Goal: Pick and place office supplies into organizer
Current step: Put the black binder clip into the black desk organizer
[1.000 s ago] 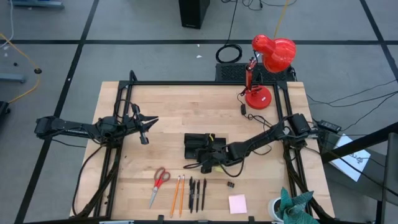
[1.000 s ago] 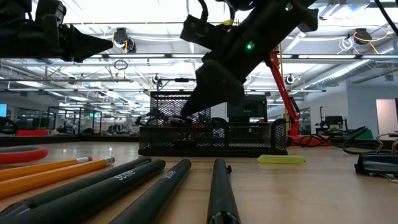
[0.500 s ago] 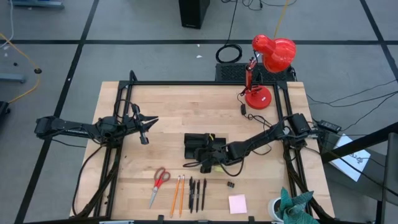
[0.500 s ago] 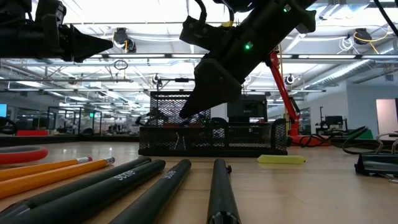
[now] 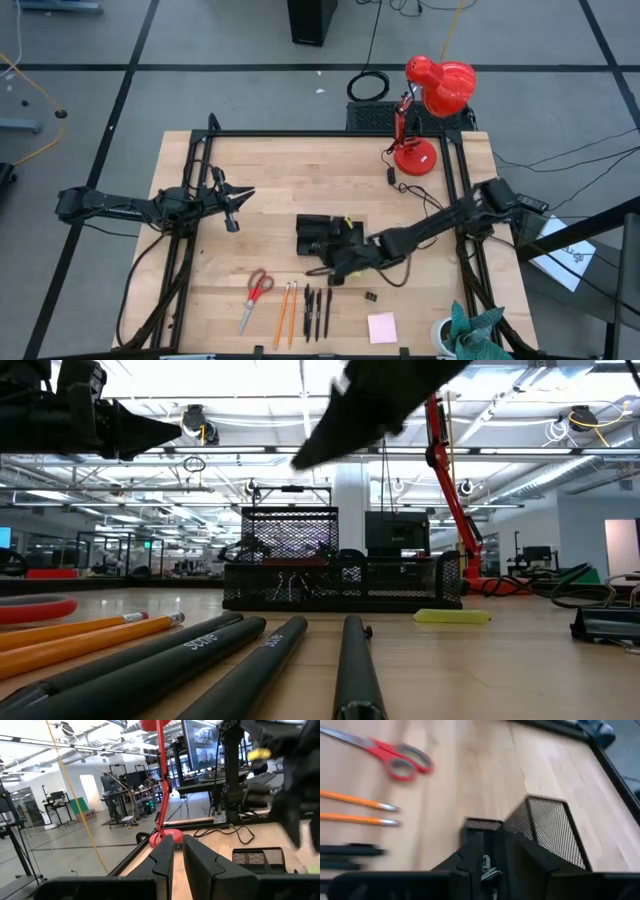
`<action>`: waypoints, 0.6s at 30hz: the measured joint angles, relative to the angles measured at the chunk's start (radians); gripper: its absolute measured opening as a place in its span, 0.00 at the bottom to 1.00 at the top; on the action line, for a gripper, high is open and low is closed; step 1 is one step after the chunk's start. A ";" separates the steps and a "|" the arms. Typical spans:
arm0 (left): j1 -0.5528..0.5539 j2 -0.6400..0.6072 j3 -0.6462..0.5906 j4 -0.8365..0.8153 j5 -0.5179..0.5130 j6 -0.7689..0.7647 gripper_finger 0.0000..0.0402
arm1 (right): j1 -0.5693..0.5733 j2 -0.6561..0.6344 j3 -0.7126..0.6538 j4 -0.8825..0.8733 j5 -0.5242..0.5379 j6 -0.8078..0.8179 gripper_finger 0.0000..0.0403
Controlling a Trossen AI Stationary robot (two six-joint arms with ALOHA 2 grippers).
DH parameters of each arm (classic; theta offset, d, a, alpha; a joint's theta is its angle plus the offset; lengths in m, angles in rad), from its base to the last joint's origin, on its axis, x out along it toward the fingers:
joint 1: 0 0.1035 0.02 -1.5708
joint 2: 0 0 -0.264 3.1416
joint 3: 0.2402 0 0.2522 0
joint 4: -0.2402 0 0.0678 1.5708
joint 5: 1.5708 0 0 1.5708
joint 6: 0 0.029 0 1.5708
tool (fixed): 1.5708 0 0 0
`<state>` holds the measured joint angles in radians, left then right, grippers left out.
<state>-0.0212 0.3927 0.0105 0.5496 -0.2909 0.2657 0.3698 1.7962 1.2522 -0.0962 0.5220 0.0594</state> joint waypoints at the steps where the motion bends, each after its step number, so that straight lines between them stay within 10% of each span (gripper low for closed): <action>1: 0.000 0.000 0.000 0.000 0.000 0.000 0.12 | 0.019 -0.020 0.000 -0.021 0.000 0.000 0.25; 18: 0.000 0.000 0.000 0.000 0.000 -0.004 0.12 | 0.330 -0.072 0.030 -0.091 0.155 0.102 0.53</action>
<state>-0.0212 0.3927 0.0105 0.5499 -0.2909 0.2615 0.7003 1.7246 1.2823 -0.1877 0.6773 0.1614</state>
